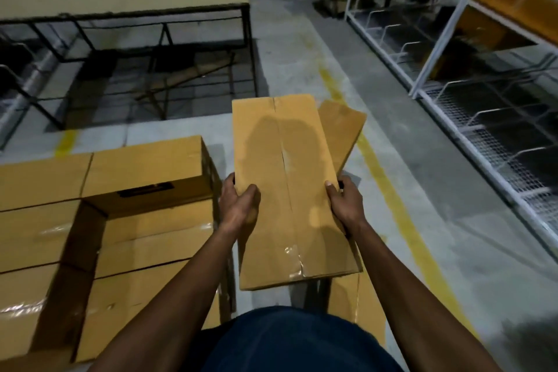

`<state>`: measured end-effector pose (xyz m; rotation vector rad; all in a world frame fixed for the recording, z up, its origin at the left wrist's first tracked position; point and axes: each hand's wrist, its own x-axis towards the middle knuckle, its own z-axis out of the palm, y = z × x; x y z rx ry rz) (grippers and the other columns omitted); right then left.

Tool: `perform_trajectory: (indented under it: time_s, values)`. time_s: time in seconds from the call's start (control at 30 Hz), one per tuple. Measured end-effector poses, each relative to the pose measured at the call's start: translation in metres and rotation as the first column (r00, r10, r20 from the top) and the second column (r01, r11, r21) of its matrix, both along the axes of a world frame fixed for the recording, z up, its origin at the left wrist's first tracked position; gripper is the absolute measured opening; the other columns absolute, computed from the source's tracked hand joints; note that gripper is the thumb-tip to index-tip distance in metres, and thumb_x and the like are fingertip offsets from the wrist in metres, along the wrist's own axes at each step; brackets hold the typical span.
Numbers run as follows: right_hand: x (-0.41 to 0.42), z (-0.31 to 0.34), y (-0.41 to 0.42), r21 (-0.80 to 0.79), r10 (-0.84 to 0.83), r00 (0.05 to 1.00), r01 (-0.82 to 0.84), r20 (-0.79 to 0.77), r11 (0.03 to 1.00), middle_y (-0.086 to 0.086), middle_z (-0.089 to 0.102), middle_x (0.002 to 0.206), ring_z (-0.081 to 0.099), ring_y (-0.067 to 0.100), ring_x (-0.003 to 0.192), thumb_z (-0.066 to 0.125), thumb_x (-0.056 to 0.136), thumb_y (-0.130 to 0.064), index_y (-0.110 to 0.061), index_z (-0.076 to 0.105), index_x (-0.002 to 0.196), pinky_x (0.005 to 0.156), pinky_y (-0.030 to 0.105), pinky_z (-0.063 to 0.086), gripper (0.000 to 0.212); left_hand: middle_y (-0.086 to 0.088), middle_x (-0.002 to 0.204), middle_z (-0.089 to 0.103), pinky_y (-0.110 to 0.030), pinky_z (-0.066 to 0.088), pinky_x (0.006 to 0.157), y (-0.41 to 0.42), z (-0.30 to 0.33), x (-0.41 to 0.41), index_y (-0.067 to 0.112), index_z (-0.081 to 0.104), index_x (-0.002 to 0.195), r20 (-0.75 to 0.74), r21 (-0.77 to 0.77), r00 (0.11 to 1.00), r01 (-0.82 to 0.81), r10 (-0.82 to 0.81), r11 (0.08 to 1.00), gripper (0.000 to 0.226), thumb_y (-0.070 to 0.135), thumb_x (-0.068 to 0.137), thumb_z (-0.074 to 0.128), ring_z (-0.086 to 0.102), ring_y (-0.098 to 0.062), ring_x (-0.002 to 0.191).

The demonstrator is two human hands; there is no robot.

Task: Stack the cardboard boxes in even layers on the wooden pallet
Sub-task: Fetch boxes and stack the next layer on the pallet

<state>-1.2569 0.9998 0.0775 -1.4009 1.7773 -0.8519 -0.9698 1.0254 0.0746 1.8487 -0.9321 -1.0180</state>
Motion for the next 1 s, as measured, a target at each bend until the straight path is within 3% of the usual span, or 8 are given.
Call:
perform_trajectory:
  time_s: [0.13, 0.33, 0.5, 0.73, 0.83, 1.0]
  values:
    - [0.064, 0.007, -0.017, -0.022, 0.115, 0.993, -0.115, -0.006, 0.993, 0.004, 0.063, 0.122, 0.057, 0.019, 0.105, 0.054, 0.103, -0.043, -0.019, 0.060, 0.128, 0.087, 0.031, 0.042, 0.034, 0.006, 0.143, 0.054, -0.055, 0.048, 0.108, 0.014, 0.004, 0.055, 0.040, 0.046, 0.147, -0.013, -0.002, 0.993, -0.121, 0.121, 0.993, 0.079, 0.059, 0.072, 0.065, 0.052, -0.029, 0.130]
    - [0.157, 0.006, -0.051, -0.022, 0.310, 0.951, -0.310, 0.000, 0.950, 0.002, 0.064, 0.120, 0.061, 0.025, 0.110, 0.050, 0.095, -0.058, -0.022, 0.060, 0.124, 0.094, 0.048, 0.054, 0.048, 0.008, 0.142, 0.055, -0.056, 0.045, 0.110, 0.041, 0.001, 0.127, 0.047, 0.043, 0.144, -0.067, 0.014, 0.938, -0.341, 0.341, 0.940, 0.075, 0.061, 0.073, 0.066, 0.051, -0.028, 0.131]
    - [0.237, 0.002, -0.079, 0.014, 0.502, 0.863, -0.502, -0.047, 0.865, 0.006, 0.063, 0.119, 0.061, 0.027, 0.107, 0.052, 0.098, -0.052, -0.020, 0.058, 0.124, 0.091, 0.043, 0.053, 0.041, 0.007, 0.144, 0.053, -0.059, 0.045, 0.109, 0.070, -0.008, 0.173, 0.051, 0.038, 0.143, -0.089, 0.027, 0.851, -0.517, 0.517, 0.856, 0.076, 0.063, 0.074, 0.066, 0.050, -0.030, 0.134]
    - [0.344, -0.012, -0.118, 0.038, 0.728, 0.685, -0.727, -0.034, 0.685, 0.004, 0.063, 0.123, 0.060, 0.022, 0.110, 0.052, 0.101, -0.050, -0.019, 0.059, 0.130, 0.091, 0.037, 0.051, 0.043, 0.002, 0.149, 0.050, -0.057, 0.045, 0.111, 0.085, -0.005, 0.215, 0.040, 0.038, 0.152, -0.085, 0.026, 0.669, -0.739, 0.738, 0.673, 0.085, 0.056, 0.074, 0.067, 0.050, -0.029, 0.134]
    - [0.385, -0.018, -0.141, 0.056, 0.810, 0.586, -0.808, -0.027, 0.586, 0.004, 0.060, 0.129, 0.058, 0.023, 0.115, 0.052, 0.102, -0.049, -0.021, 0.056, 0.132, 0.097, 0.040, 0.050, 0.041, 0.002, 0.144, 0.053, -0.056, 0.046, 0.109, 0.076, -0.009, 0.225, 0.039, 0.041, 0.151, -0.082, 0.029, 0.566, -0.821, 0.820, 0.570, 0.081, 0.051, 0.075, 0.067, 0.053, -0.029, 0.130]
    - [0.442, -0.020, -0.191, 0.104, 0.915, 0.399, -0.909, -0.056, 0.402, -0.002, 0.055, 0.119, 0.054, 0.018, 0.103, 0.052, 0.104, -0.044, -0.021, 0.057, 0.129, 0.081, 0.029, 0.035, 0.034, 0.002, 0.140, 0.058, -0.057, 0.048, 0.107, 0.047, -0.018, 0.225, 0.042, 0.040, 0.148, -0.078, 0.097, 0.370, -0.921, 0.926, 0.377, 0.076, 0.049, 0.077, 0.068, 0.057, -0.028, 0.124]
